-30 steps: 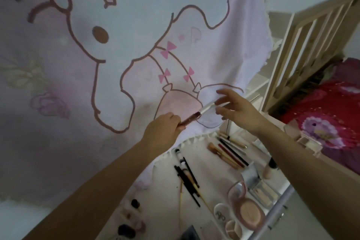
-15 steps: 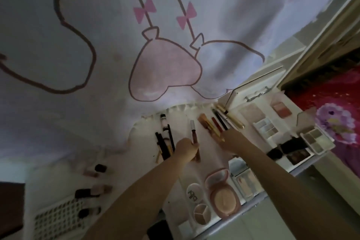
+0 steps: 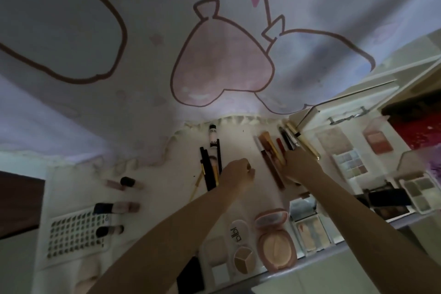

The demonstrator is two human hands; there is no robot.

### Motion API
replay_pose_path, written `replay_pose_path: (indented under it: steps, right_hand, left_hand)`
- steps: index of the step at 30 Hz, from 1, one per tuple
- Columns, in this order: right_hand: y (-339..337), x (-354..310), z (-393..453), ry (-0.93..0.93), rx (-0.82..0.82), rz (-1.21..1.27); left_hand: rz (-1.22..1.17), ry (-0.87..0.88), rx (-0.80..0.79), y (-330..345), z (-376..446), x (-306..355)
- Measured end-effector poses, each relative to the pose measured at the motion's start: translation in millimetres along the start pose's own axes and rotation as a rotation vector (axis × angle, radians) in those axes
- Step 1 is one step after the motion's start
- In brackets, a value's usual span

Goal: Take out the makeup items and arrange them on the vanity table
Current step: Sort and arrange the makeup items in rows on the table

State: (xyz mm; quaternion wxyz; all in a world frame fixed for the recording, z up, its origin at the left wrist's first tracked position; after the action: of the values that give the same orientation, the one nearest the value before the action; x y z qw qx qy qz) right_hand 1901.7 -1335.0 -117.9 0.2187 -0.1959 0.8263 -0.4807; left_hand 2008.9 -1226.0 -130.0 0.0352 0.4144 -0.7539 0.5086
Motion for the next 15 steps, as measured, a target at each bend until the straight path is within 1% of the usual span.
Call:
replay_pose_path:
  steps: [2, 4, 6, 8, 10, 13, 15]
  right_hand:
    - [-4, -17, 5, -0.044, 0.017, 0.003]
    - [-4, -43, 16, -0.112, 0.0, 0.096]
    - [-5, -74, 28, -0.164, -0.001, 0.228]
    - [-4, -102, 41, -0.172, 0.011, 0.389]
    - [-4, -129, 54, -0.197, 0.034, 0.483]
    - [0, -151, 73, -0.146, 0.051, 0.518]
    - [4, -159, 83, -0.12, 0.045, 0.472]
  left_hand:
    - [0.101, 0.039, 0.093, -14, -12, -16]
    - [0.162, 0.038, 0.151, -27, -25, -37]
    - [0.182, -0.002, 0.188, -38, -37, -59]
    - [0.173, -0.056, 0.234, -48, -48, -74]
    - [0.156, -0.093, 0.274, -55, -57, -83]
    - [0.143, -0.115, 0.32, -61, -72, -90]
    - [0.12, -0.13, 0.343, -62, -80, -99]
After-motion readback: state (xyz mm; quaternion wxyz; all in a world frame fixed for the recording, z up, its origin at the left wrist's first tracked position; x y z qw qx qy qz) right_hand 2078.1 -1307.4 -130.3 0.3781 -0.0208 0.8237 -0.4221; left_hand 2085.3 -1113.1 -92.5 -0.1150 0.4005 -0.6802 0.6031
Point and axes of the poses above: each hand's wrist, its own z-axis towards the middle knuckle, its own y-axis out of the palm, x = y × z, the point moved 4 cm from there along z, towards the middle knuckle, and after that the axes turned 6 degrees about z, right-handed, at the moved point
